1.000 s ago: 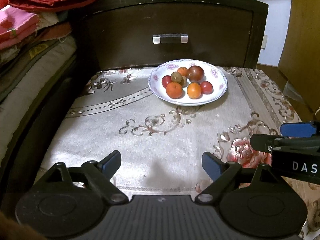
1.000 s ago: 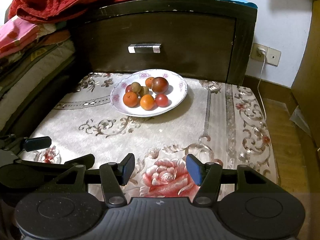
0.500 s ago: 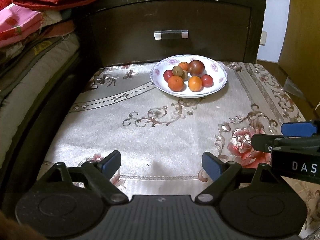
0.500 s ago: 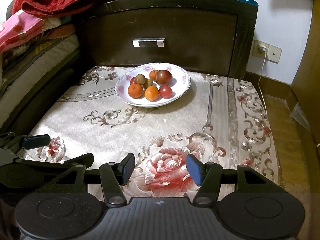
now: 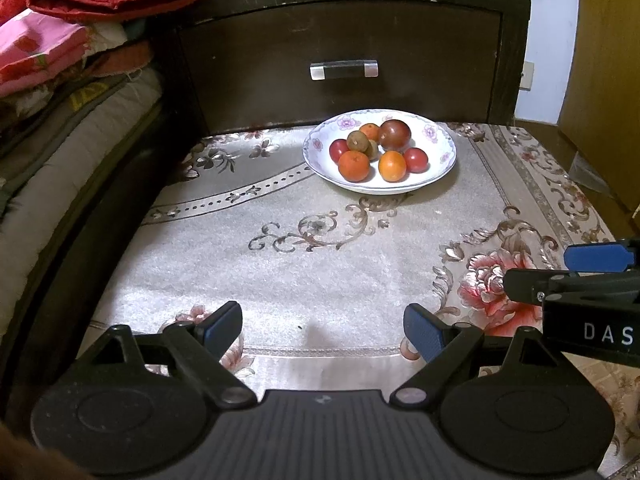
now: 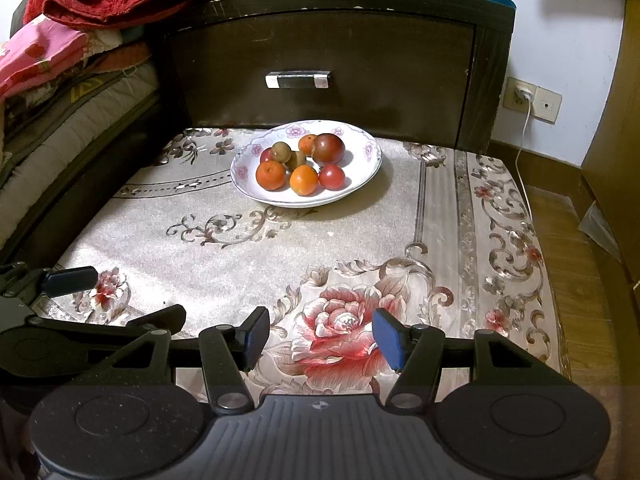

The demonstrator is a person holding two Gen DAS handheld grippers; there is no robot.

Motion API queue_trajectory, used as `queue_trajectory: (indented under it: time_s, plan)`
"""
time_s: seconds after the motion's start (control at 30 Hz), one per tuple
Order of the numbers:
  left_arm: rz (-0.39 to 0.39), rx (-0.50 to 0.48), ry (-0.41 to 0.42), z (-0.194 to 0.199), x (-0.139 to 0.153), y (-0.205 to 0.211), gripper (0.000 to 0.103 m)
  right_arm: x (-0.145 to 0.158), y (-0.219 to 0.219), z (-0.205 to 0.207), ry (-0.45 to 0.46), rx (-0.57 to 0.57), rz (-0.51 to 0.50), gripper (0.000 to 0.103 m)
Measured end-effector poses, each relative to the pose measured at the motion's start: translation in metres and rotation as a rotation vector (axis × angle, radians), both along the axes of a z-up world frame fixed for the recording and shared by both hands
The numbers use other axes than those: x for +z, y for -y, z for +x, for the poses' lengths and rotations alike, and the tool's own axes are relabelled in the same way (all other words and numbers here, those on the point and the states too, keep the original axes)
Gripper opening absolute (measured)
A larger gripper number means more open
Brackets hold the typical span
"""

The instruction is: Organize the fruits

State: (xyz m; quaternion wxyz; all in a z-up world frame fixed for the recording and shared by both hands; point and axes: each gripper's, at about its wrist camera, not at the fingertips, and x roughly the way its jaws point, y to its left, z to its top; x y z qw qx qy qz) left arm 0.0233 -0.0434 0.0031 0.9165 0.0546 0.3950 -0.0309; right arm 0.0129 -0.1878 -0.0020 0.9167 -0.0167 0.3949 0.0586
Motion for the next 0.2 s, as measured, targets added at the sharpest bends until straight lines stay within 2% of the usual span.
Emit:
queue_trajectory:
  time_s: [0.2]
  plan:
    - [0.003,0.008,0.001,-0.0011,0.0005,0.0004,0.093,-0.0002,-0.0008,-0.0011,0.005,0.004,-0.006,0.055]
